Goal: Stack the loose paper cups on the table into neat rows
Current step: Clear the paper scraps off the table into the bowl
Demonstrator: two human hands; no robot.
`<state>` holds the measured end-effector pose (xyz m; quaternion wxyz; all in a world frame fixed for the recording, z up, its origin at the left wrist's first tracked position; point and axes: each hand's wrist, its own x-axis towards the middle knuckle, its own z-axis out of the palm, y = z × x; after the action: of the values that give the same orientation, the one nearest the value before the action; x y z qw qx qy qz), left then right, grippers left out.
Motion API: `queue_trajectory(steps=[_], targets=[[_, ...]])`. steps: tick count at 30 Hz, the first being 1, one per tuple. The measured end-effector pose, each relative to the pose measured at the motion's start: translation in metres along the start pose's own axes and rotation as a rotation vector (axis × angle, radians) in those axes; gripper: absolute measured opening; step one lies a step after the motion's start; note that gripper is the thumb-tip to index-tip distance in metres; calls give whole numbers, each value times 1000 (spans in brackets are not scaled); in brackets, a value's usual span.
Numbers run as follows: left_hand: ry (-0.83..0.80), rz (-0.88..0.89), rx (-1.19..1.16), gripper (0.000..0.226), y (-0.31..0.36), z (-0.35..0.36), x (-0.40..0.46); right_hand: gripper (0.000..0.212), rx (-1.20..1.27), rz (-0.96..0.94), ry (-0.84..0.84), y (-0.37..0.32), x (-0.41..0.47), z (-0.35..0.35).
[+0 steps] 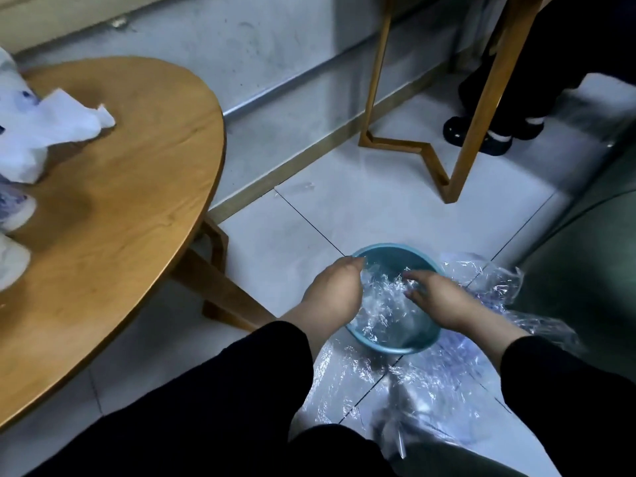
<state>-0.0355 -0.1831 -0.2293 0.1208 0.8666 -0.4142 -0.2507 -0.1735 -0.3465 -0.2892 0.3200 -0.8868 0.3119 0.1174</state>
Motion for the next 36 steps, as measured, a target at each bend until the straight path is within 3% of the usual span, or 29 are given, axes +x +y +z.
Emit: queue_trajectory(steps=[5,9,13,17,22,26,29,36], targets=[[258,137,-96,45,39,-73,-35,23,185,-136,286,-52,-5,-52],[535,279,-132,36,65,-151,-87,18,254,-317,473,-129,-31,-110],[746,210,-109,26,37,-207,-143,16,305,-500,604,-218,-63,-145],[727,-44,15,26,-31,-213,-180,19,278,-689,495,-300,-82,-137],[643,-66,75,26,-83,-200,-198,36,60,-827,234,-371,-58,-106],[716,-72,24,30,-95,-198,-194,49,-64,-807,112,-400,-18,-87],[766,-105,-1,32,-100,-200,-190,53,-111,-831,87,-417,11,-76],[788,-104,-9,34,-105,-198,-187,47,-390,-732,199,-460,42,-67]])
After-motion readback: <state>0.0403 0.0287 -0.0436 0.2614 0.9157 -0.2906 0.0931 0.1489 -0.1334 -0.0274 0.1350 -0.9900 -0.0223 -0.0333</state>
